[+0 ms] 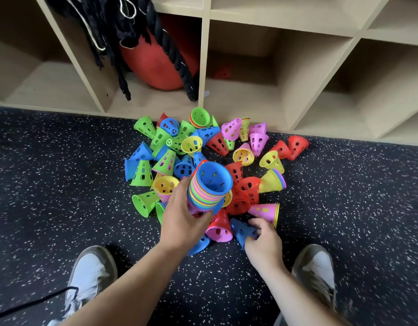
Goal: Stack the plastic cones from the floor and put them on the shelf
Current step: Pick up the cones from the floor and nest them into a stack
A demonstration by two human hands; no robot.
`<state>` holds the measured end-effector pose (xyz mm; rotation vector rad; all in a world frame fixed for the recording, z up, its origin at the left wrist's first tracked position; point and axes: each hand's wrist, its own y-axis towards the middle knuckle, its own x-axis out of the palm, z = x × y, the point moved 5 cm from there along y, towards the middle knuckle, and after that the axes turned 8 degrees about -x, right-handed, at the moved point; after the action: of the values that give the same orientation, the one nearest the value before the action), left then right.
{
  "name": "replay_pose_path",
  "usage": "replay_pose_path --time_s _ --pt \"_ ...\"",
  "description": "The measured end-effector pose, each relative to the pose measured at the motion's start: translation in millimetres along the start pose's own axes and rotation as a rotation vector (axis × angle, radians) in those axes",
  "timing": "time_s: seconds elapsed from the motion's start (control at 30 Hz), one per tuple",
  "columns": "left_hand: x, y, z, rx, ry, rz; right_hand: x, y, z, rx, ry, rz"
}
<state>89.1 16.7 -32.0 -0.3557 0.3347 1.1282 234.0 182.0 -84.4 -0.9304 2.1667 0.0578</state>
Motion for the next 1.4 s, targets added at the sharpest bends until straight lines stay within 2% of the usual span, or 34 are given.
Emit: replay_pose_path --time_s 0.13,0.23,0.3,0.4,0.47,0.53,0.63,0.73,0.77,0.9,0.93,1.0,1.07,1.13,1.23,1.33,1.4 --pt "-1.0 1.2 2.8 0.01 -0.005 0.005 -8.6 3.6 1.0 -0.142 -0.111 0.085" --pt "-2.3 0.4 1.8 0.013 0.003 0.004 -30.6 7.2 -15.4 -0.172 -0.076 0.222" --pt "-3.5 0.3 0.6 0.021 0.013 0.008 -49.6 11.8 -37.3 -0.14 0.069 0.29" --pt "-4.0 2.7 -0.1 0.032 0.027 0.027 -74.2 22.9 -77.1 -0.086 0.482 0.352" --pt "-3.8 4.4 1.9 0.032 0.03 0.036 -85.3 26.2 -107.9 -0.077 0.693 0.342" --pt "-3.2 5.1 6.1 0.026 0.025 0.03 -91.0 25.8 -133.2 -0.123 0.775 0.308" --pt "-1.5 5.6 12.0 0.036 0.019 0.019 -92.3 23.5 -149.4 -0.207 0.712 0.246" --pt "2.3 7.4 12.5 0.058 0.018 0.02 -81.2 26.2 -144.3 -0.269 0.505 0.101" --pt "3.5 8.7 11.7 0.064 0.025 0.027 -80.1 29.5 -135.5 -0.265 0.461 0.127" --pt "5.7 13.0 8.7 0.063 0.036 0.055 -92.1 44.7 -65.6 -0.016 0.385 0.476" --pt "6.1 13.7 8.4 0.062 0.034 0.055 -90.2 48.5 -39.8 0.087 0.287 0.47" --pt "7.4 14.3 8.5 0.059 0.029 0.052 -76.7 52.8 3.9 0.276 0.096 0.316" --pt "8.3 14.8 9.3 0.064 0.024 0.052 -58.8 52.8 30.7 0.355 0.098 0.171" --pt "9.1 15.3 9.9 0.07 0.03 0.05 -46.0 49.3 37.1 0.338 0.185 0.108" --pt "11.2 15.3 8.9 0.064 0.031 0.039 -38.9 44.6 32.3 0.216 0.126 0.102" --pt "13.7 16.0 6.2 0.049 0.032 0.035 -54.2 44.0 18.5 0.092 0.034 0.264" --pt "14.9 16.3 6.6 0.046 0.032 0.032 -69.3 43.0 -0.3 0.025 0.098 0.365"
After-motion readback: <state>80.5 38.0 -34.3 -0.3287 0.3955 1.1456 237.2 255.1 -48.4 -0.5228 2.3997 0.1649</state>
